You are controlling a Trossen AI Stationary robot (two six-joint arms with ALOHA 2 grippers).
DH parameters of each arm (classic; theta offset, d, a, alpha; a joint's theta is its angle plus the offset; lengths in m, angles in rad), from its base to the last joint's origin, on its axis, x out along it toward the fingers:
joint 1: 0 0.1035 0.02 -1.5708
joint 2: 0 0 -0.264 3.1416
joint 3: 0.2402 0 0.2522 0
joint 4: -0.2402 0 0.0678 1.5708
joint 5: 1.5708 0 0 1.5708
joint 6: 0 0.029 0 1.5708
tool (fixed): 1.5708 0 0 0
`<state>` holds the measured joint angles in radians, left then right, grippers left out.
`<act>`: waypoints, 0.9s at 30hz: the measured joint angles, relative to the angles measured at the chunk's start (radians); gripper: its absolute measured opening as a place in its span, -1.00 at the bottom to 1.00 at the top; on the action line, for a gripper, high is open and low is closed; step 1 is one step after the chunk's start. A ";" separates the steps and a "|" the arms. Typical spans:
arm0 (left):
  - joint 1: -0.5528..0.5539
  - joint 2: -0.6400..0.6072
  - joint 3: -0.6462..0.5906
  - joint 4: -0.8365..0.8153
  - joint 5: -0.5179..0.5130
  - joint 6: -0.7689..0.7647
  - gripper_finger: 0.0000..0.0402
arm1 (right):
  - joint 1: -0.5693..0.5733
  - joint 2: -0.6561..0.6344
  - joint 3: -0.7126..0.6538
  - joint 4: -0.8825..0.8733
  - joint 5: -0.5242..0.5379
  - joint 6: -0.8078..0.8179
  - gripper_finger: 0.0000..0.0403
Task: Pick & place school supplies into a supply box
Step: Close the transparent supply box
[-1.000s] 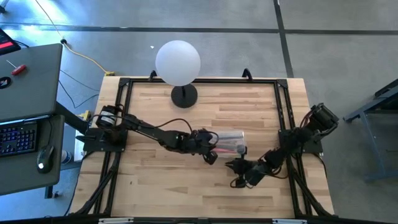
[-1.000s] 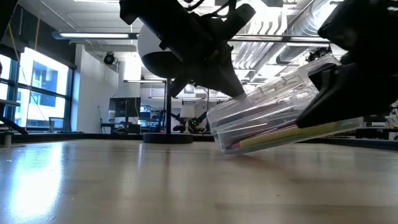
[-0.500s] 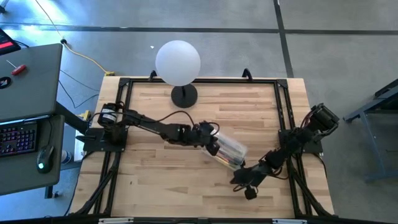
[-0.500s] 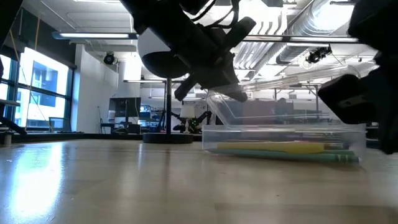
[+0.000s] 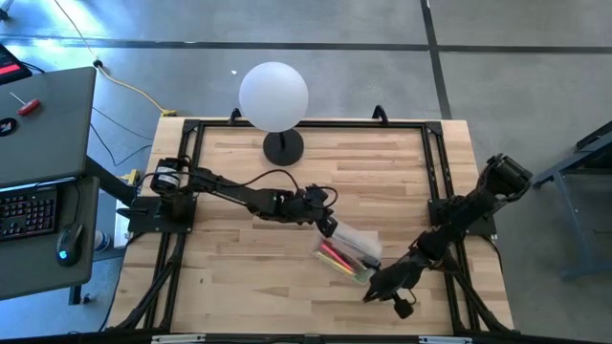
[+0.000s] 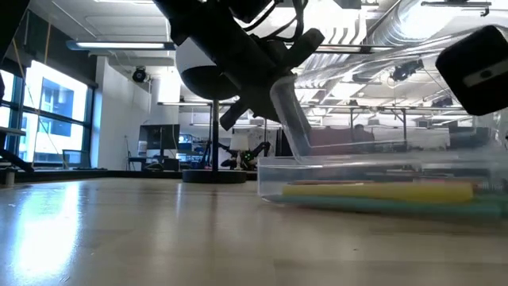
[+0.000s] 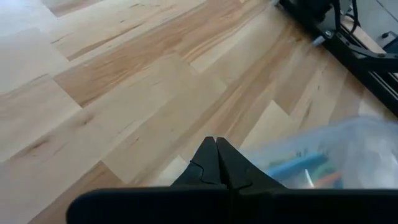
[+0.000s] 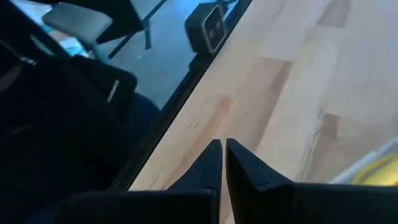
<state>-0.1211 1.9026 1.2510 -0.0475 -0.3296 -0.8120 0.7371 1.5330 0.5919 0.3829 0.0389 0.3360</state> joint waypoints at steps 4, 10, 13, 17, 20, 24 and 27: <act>-0.003 0.000 0.000 0.000 -0.006 -0.004 -0.86 | -0.001 0.014 0.000 0.001 -0.070 -0.001 -1.00; -0.003 0.000 0.000 0.062 -0.019 0.012 -0.94 | -0.002 0.061 0.000 0.116 -0.204 -0.050 -1.00; -0.003 0.000 0.000 0.103 -0.017 0.035 -0.95 | -0.002 0.089 0.000 0.233 -0.312 -0.099 -1.00; -0.003 0.000 0.001 0.113 -0.010 0.048 -0.86 | -0.002 0.101 0.000 0.356 -0.422 -0.126 -1.00; -0.004 0.000 0.001 0.108 0.037 0.048 -0.86 | -0.002 0.101 0.000 0.402 -0.425 -0.128 -1.00; -0.038 -0.001 -0.001 0.091 0.073 0.048 -0.95 | -0.003 0.094 0.000 0.405 -0.358 -0.129 -1.00; -0.074 -0.001 -0.002 0.102 0.072 0.059 -0.93 | -0.004 0.072 0.000 0.379 -0.306 -0.135 -1.00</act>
<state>-0.1947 1.9018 1.2495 0.0541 -0.2579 -0.7532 0.7334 1.6045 0.5919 0.7619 -0.2670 0.2010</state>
